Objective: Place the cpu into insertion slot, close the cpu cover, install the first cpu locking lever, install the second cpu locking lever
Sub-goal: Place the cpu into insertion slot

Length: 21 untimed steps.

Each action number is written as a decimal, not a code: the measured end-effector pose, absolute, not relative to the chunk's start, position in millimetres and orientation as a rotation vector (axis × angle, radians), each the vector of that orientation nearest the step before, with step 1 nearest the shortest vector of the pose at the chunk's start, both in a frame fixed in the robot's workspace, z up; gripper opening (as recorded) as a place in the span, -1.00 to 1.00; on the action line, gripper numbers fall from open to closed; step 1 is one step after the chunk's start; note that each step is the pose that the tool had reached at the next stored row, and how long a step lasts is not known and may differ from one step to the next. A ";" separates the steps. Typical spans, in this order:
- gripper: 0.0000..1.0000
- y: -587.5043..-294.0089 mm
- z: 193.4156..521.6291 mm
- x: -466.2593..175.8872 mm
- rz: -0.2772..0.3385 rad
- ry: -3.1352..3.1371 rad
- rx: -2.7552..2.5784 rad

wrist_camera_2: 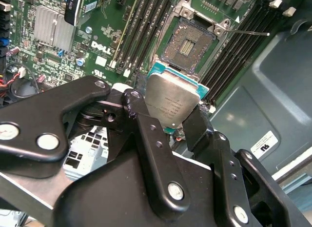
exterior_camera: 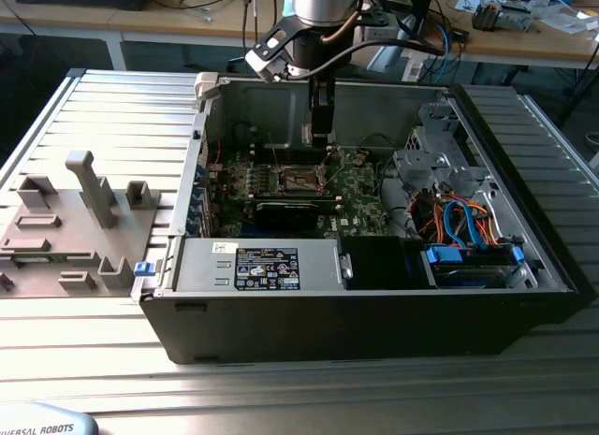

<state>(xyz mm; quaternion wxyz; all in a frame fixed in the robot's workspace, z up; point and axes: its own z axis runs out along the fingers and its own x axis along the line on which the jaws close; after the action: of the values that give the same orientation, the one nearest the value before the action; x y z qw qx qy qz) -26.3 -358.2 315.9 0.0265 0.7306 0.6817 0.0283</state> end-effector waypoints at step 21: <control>0.08 -358.2 299.3 -26.5 0.087 2.106 2.257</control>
<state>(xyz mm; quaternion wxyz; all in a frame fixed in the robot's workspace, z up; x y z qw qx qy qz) -26.5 -358.2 299.3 0.0265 0.7306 0.6817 0.0282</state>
